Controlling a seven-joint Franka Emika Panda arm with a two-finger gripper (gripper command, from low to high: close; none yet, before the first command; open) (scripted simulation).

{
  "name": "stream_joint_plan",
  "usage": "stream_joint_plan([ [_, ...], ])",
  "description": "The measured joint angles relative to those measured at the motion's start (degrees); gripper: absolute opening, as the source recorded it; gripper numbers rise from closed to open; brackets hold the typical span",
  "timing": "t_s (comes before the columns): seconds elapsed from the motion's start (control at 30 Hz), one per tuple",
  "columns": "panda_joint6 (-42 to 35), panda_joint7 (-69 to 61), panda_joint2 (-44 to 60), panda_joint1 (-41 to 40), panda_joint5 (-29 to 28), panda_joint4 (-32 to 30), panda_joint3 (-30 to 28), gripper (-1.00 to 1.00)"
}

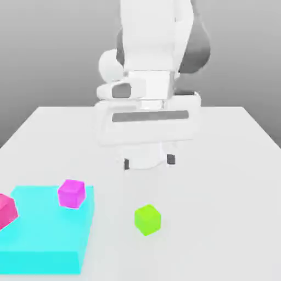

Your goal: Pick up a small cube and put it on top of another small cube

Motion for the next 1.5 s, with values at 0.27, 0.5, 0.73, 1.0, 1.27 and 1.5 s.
stream_joint_plan([
  [0.27,15.1,-9.94,19.4,-0.16,5.13,-5.34,2.07,0.0],
  [0.5,20.12,-9.84,25.6,-2.02,4.86,-4.28,3.83,-1.0],
  [0.73,14.94,-8.97,19.26,-1.85,3.73,-5.44,3.37,-1.0],
  [1.0,3.62,-3.86,13.89,-1.48,1.4,0.19,6.59,-1.0],
  [1.27,-4.92,5.65,22.36,5.74,-0.9,16.65,9.83,-1.0],
  [1.5,-12.2,13.77,29.63,11.6,-2.43,31.11,12.34,-1.0],
])
